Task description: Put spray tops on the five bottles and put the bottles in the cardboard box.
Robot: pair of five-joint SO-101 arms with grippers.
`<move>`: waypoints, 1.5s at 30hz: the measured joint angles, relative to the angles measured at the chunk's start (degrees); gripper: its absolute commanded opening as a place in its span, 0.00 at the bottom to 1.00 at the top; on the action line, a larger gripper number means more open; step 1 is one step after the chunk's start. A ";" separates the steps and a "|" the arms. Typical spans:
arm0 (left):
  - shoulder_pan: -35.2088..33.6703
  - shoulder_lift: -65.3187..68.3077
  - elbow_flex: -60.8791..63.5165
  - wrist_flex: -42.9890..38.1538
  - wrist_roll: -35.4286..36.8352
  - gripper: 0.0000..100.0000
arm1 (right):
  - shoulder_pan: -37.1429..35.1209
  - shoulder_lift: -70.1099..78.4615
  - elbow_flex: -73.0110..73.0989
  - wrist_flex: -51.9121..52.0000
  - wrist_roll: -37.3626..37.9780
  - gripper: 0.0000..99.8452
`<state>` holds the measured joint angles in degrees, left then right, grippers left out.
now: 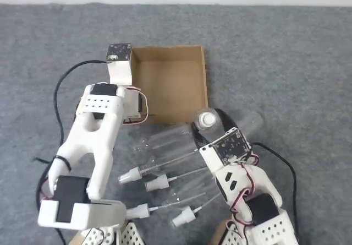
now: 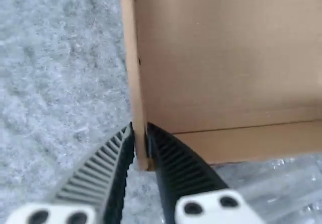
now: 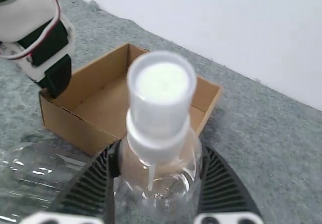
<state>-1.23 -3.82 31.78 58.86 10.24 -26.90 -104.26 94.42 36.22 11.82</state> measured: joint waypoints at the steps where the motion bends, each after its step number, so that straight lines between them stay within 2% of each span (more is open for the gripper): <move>1: 0.18 0.00 0.00 0.00 0.09 0.03 | 0.18 0.00 0.00 0.00 0.00 0.05; 6: 0.79 0.00 -0.18 1.14 0.09 0.03 | 1.05 1.05 0.09 0.44 0.09 0.05; 17: 1.32 0.00 -4.84 10.64 0.09 0.03 | 0.88 1.05 0.09 0.44 0.09 0.05; 22: 3.87 0.00 -6.59 16.00 0.18 0.03 | 1.14 1.05 0.09 0.44 0.09 0.05; 27: 4.84 0.00 -7.03 17.93 0.18 0.03 | 1.14 1.05 0.09 0.44 0.09 0.05; 29: 4.84 0.00 -7.03 18.20 0.18 0.06 | 1.14 1.05 0.09 0.44 0.09 0.05; 36: 4.66 -1.14 -7.03 23.91 0.09 0.24 | 0.97 1.05 0.09 0.44 0.09 0.05; 45: -0.26 -8.09 -7.03 25.49 0.18 0.25 | 0.97 1.05 0.09 0.44 0.09 0.05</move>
<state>-1.49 -11.91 24.75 84.35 10.42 -25.93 -103.21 94.51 36.66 11.91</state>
